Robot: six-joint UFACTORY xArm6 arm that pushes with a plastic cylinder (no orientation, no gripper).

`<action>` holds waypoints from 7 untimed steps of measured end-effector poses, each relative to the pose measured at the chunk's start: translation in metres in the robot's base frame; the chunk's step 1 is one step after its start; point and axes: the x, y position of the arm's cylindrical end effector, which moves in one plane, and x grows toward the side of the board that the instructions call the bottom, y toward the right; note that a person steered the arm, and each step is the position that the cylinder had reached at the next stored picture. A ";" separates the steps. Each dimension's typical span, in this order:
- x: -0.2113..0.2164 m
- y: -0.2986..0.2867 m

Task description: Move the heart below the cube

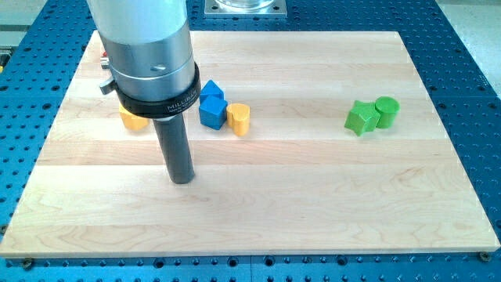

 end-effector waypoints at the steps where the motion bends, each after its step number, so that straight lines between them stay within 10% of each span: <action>1: 0.000 0.002; 7: 0.001 0.030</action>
